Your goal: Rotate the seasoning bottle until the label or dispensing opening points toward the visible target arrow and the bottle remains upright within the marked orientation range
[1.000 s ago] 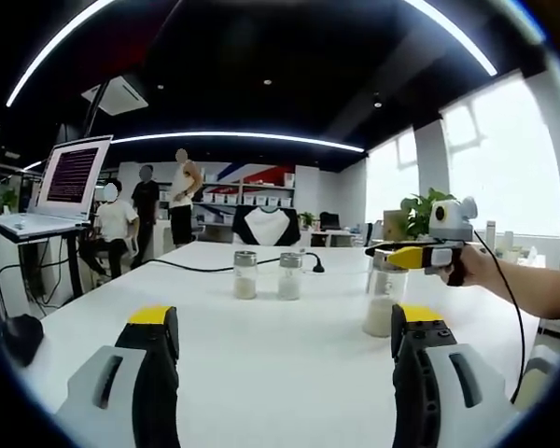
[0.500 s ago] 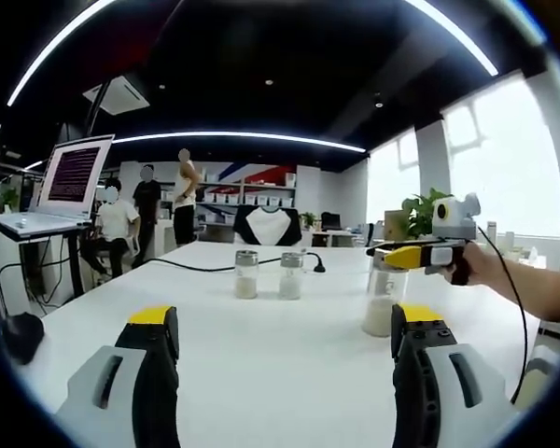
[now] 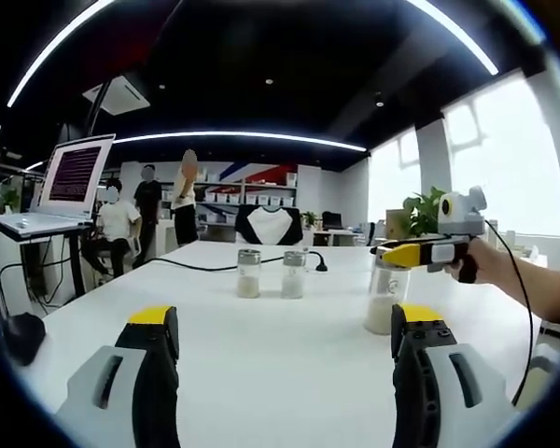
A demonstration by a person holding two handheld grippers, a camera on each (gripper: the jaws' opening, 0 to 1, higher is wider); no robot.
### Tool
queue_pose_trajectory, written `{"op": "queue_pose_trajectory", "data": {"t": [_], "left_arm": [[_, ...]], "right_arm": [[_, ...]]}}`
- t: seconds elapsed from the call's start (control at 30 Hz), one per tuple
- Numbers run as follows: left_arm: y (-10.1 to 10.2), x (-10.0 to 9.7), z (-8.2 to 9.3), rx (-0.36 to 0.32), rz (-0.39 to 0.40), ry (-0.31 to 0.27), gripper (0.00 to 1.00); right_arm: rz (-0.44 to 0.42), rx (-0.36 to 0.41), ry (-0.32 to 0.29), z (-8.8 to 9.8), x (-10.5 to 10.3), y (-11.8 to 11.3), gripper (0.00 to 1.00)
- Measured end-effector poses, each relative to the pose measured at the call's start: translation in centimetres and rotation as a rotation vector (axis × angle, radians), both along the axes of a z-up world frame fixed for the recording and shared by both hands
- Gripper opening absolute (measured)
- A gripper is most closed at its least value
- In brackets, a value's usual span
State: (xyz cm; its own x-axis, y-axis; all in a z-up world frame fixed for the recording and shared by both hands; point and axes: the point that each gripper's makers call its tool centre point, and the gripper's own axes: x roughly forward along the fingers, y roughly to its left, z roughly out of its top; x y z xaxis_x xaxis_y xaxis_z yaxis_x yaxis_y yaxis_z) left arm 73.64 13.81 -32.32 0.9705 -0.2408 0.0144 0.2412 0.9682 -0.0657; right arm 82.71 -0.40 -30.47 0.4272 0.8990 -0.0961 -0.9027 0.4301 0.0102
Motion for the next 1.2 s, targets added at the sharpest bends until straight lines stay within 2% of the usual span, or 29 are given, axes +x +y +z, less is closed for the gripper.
{"op": "queue_pose_trajectory", "data": {"t": [0.5, 1.2], "left_arm": [[-0.44, -0.12, -0.19, 0.008, -0.018, 0.008, 1.00], [-0.41, -0.35, 0.02, 0.007, -0.021, 0.004, 1.00]], "right_arm": [[-0.101, -0.014, 0.007, -0.03, 0.50, -0.25, 0.41], [-0.199, -0.018, 0.004, -0.05, 0.72, -0.34, 0.41]]}}
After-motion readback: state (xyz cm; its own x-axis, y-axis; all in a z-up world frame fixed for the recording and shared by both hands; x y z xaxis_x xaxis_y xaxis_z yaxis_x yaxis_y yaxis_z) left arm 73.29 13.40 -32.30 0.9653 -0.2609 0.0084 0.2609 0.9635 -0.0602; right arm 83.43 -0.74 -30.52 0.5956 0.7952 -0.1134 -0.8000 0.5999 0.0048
